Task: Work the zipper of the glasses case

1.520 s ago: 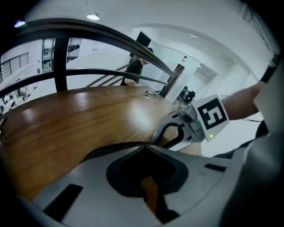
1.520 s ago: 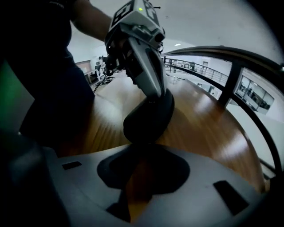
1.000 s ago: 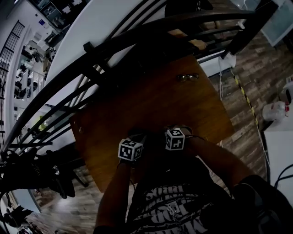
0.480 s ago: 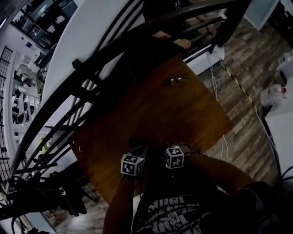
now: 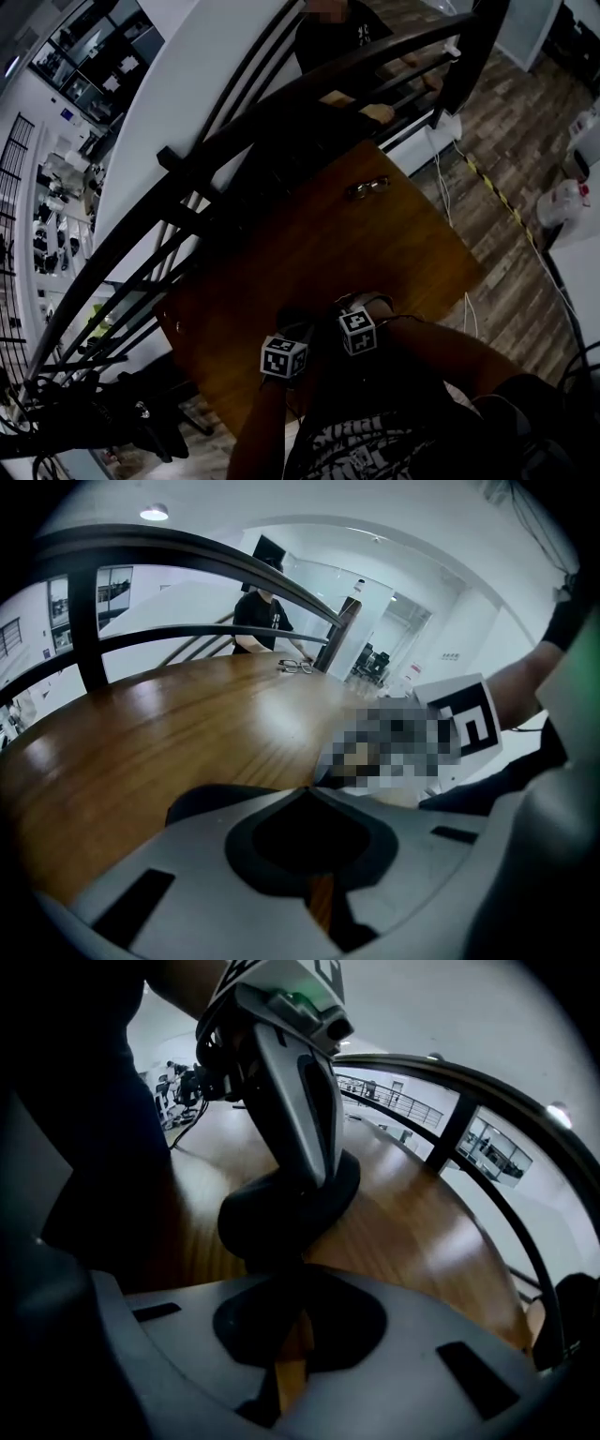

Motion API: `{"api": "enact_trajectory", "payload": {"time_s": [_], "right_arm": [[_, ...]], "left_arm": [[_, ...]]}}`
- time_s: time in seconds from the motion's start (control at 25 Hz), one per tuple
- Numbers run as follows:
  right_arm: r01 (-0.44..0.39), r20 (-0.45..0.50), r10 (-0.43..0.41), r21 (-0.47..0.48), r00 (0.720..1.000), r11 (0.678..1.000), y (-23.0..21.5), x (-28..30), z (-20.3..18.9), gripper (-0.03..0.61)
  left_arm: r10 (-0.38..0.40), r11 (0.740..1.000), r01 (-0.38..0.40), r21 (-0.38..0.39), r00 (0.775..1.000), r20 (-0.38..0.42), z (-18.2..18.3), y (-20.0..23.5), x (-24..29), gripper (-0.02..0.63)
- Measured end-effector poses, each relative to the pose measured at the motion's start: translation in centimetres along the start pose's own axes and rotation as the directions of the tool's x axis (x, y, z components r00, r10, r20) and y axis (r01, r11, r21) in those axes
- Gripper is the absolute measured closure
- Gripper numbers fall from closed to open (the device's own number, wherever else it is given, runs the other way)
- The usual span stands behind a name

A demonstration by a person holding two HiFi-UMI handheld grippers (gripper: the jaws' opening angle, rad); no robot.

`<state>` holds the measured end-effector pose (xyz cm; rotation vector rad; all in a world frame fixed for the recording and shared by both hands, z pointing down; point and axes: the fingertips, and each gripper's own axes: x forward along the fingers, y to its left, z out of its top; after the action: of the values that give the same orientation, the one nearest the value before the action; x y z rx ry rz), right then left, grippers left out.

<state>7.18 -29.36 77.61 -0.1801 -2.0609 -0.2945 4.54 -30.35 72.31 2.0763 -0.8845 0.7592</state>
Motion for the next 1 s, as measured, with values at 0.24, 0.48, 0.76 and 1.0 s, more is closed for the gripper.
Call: {"api": "enact_trajectory", "payload": {"time_s": [0.24,0.48,0.76,1.0], "right_arm": [[0.051,-0.027,-0.055,-0.126,0.998,0.991,-3.7,1.9,1.7,0.580],[0.045,-0.051,-0.046,-0.015,0.998,0.999,-3.5,1.4,0.9,0.580],[-0.006,-0.058,0.021,0.243,0.998,0.970,1.3,-2.4,-1.2,0.580],[-0.126,-0.009,0.136,0.330,0.991,0.936,6.5,-2.6,0.3,0.580]], "left_arm": [[-0.005,0.999,0.007,-0.039,0.999,0.038,0.4,-0.6,0.3,0.607],[0.135,0.989,-0.137,0.053,0.990,0.043,0.2,-1.3,-0.3,0.607],[0.064,0.996,-0.060,-0.070,0.997,0.053,0.3,-2.3,-0.7,0.607],[-0.005,0.999,0.005,-0.038,1.000,-0.014,-1.4,-4.0,0.2,0.607]]}}
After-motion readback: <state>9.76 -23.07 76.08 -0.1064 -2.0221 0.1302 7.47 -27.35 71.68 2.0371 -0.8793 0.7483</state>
